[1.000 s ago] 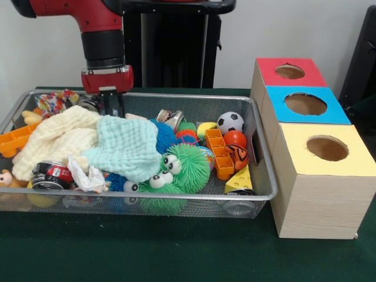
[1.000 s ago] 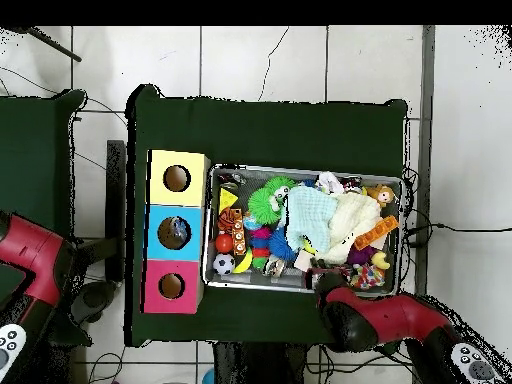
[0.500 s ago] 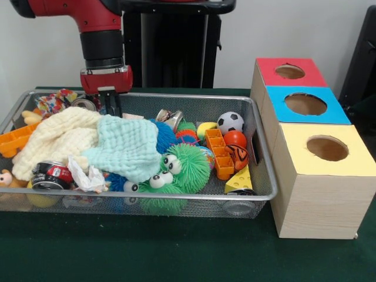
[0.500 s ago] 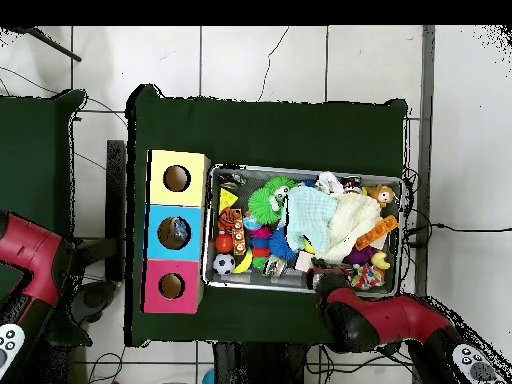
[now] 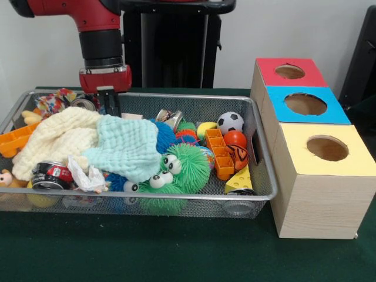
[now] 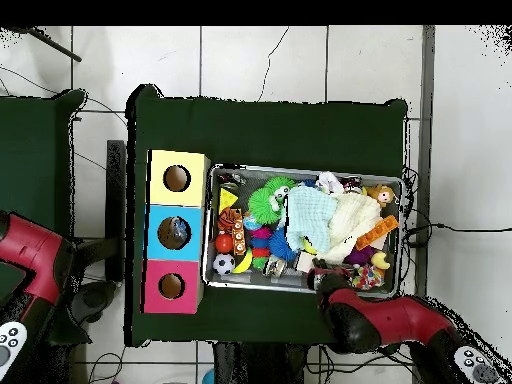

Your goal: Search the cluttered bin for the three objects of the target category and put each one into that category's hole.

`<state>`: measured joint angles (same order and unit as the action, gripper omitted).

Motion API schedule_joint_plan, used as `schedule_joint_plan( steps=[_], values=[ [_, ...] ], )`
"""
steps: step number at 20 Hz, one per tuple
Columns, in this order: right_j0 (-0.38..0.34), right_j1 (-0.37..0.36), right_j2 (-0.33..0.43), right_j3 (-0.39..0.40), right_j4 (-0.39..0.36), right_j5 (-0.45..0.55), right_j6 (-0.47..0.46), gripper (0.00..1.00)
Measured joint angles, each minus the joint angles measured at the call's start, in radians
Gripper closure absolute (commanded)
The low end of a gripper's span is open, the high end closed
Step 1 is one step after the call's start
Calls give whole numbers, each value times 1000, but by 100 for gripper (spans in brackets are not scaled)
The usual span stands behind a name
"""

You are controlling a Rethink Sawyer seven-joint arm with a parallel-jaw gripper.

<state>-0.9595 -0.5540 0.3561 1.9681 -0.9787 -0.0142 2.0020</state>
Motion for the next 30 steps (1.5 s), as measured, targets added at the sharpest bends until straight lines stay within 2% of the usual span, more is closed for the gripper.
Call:
schedule_joint_plan(
  steps=[6, 16, 23, 24, 30],
  values=[
    [-56, -31, 28, 20, 46, 96, 0, 100],
    [-94, -90, 52, 89, 71, 237, 0, 100],
    [-93, -100, 60, 100, 71, 239, 0, 100],
    [-88, -96, 61, 99, 72, 238, 0, 0],
    [-62, -82, 60, 99, 71, 228, 0, 0]
  ],
)
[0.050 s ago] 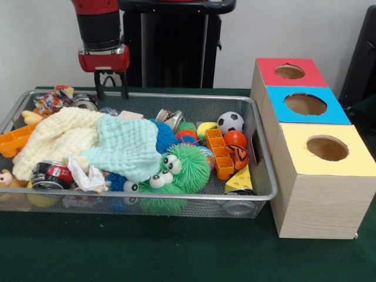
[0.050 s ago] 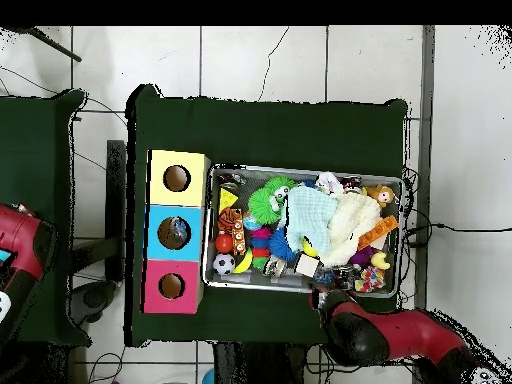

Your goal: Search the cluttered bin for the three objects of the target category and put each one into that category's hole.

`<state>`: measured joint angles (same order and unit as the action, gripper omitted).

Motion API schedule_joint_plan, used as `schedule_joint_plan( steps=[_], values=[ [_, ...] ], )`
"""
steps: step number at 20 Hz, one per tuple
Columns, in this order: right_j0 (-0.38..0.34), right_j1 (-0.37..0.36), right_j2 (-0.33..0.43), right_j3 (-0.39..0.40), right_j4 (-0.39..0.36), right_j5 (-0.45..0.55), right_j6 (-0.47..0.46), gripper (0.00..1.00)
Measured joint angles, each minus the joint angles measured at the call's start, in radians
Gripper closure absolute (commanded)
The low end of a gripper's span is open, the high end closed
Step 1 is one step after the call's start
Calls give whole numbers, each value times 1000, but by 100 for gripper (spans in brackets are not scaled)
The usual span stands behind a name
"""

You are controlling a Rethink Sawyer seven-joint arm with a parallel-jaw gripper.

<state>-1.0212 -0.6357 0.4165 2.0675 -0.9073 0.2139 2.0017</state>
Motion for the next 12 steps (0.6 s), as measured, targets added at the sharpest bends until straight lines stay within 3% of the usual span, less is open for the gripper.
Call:
schedule_joint_plan(
  steps=[12],
  values=[
    [7, 8, 0, -2, 0, -1, 0, 0]
  ],
)
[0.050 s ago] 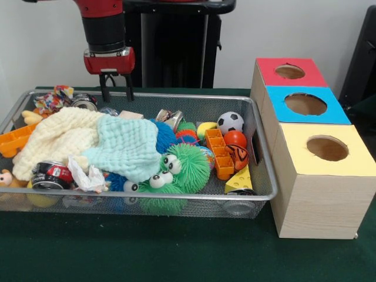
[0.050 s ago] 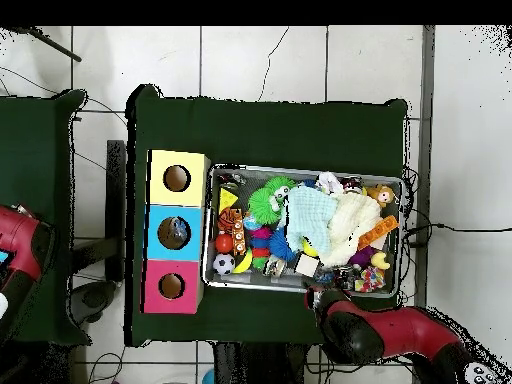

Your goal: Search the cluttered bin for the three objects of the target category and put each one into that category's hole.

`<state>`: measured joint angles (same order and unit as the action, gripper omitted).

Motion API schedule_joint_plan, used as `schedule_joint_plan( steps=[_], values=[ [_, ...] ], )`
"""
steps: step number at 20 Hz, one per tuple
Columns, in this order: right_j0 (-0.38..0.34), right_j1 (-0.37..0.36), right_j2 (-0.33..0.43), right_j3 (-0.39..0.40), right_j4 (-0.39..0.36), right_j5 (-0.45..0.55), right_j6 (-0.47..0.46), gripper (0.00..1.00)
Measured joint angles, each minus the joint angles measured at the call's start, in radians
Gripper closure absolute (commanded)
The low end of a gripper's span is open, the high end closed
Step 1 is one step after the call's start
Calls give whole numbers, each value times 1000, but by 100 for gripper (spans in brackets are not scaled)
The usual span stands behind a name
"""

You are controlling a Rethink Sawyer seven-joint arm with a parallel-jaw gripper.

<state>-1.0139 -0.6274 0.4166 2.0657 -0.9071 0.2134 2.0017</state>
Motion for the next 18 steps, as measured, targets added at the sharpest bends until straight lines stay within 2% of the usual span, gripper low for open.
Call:
schedule_joint_plan(
  steps=[18],
  values=[
    [-98, 42, 65, 0, -13, -1, 0, 0]
  ],
)
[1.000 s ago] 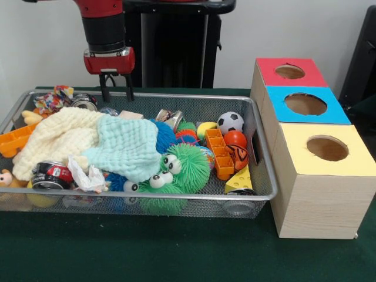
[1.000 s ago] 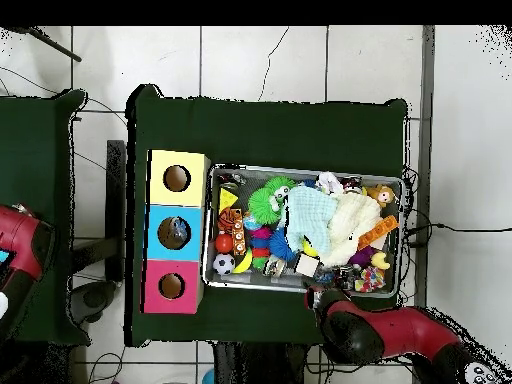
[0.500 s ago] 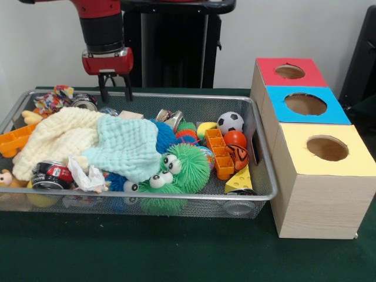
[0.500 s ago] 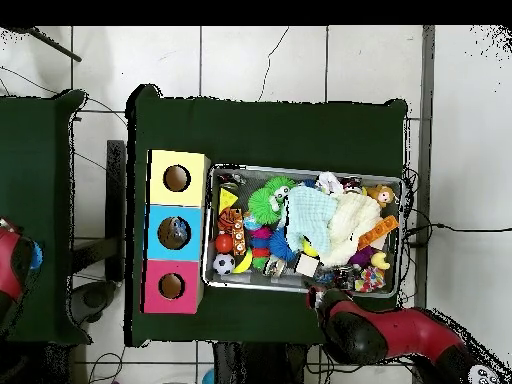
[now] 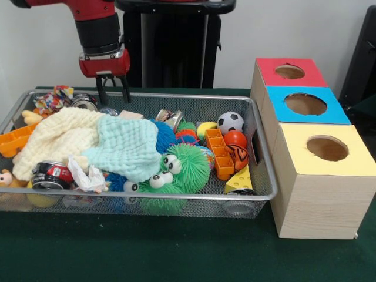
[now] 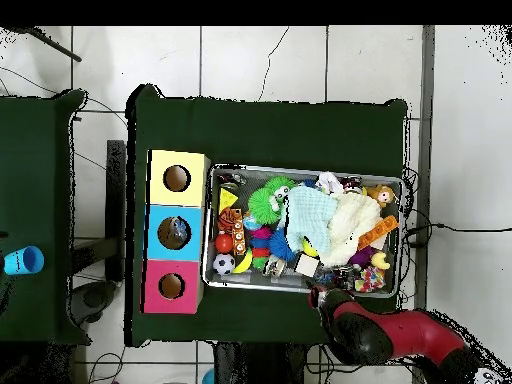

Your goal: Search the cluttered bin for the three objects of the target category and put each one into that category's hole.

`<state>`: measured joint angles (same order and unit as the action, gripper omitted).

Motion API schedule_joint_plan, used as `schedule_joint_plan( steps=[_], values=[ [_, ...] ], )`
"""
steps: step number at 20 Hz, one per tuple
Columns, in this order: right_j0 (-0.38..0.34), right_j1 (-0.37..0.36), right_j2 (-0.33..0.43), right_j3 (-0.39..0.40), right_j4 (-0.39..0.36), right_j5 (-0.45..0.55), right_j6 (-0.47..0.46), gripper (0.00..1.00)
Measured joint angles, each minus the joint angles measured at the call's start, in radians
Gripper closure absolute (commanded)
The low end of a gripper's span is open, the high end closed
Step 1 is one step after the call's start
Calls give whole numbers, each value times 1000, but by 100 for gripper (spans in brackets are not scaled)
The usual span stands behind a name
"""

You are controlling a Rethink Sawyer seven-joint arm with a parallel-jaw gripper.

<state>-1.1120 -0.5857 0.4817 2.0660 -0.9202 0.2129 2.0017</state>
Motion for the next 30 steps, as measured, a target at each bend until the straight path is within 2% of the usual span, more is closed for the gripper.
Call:
schedule_joint_plan(
  steps=[23, 30],
  values=[
    [-86, 40, 64, 0, -38, 1, 0, 0],
    [-87, 42, 68, 0, -39, 8, -9, 0]
  ],
)
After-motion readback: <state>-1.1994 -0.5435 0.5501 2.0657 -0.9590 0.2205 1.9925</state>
